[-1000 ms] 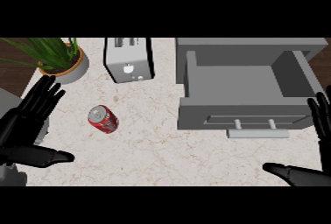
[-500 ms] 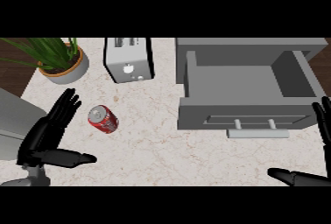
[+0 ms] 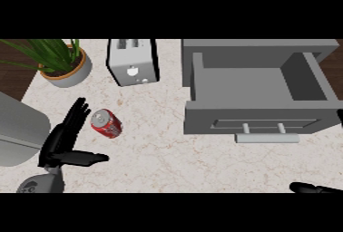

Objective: Pick up the can, place it into the drawer and close the drawer

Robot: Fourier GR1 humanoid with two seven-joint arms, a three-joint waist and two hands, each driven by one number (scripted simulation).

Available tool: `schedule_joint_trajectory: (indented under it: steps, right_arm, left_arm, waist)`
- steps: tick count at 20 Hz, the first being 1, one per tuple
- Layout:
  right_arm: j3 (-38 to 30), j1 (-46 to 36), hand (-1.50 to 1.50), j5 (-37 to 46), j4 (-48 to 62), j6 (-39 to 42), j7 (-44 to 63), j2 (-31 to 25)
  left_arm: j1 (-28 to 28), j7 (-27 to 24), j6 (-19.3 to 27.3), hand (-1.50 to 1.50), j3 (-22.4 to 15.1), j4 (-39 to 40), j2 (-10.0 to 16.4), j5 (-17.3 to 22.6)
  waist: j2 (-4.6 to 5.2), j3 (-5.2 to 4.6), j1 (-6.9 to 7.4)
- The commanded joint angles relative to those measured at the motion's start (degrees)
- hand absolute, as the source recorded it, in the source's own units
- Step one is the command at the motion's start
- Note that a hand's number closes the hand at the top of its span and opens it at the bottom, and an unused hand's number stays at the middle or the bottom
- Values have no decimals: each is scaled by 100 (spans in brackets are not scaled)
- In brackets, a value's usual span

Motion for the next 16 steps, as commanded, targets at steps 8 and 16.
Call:
schedule_joint_trajectory:
  steps: [8,16]
  right_arm:
    - [-139,169,-150,-8,-220,172,121,129]
    - [-159,20,-150,-4,-591,155,488,73]
  left_arm:
    - [-686,-1001,26,-150,259,1927,294,-198]
    - [-1905,-2303,301,-150,592,4576,310,-366]
  waist:
    - [-2,1,5]
    - [22,-8,-61]
